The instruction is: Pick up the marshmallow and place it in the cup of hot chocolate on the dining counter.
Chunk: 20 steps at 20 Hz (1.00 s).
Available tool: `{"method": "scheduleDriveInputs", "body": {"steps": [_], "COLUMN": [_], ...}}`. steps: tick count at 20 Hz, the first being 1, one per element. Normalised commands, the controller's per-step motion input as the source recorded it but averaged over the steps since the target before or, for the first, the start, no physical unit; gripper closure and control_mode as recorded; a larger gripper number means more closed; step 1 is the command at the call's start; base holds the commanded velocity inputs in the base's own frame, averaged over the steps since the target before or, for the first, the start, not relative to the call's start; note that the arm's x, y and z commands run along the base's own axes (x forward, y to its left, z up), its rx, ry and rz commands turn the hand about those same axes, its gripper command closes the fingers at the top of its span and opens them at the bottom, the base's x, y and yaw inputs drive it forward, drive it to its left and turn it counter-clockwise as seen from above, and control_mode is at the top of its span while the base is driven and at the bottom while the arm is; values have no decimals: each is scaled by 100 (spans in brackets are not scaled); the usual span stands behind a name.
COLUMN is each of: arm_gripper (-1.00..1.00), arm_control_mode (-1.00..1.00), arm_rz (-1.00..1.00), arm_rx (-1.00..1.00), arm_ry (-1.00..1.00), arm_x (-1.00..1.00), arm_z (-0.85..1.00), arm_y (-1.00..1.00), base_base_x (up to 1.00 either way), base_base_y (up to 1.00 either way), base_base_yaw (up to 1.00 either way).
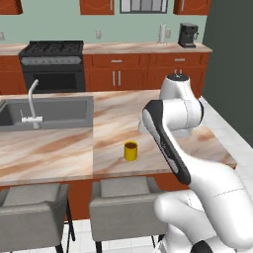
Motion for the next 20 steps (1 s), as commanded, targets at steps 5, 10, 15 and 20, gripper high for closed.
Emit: {"method": "scheduleDriveInputs", "body": {"steps": [5,10,15,20], "arm_gripper": [100,100,100,100], "arm_control_mode": [-100,-100,-100,-100], "arm_rz": [3,3,1,0], "arm_rx": [0,0,0,0], "arm_ry": [0,0,0,0], "arm_x": [100,100,94,74], "arm_z": [-45,-50,-36,-31], "arm_y": [33,24,22,0], "base_base_x": [0,0,0,0], "base_base_y": [0,0,0,0], "base_base_yaw": [0,0,0,0]}}
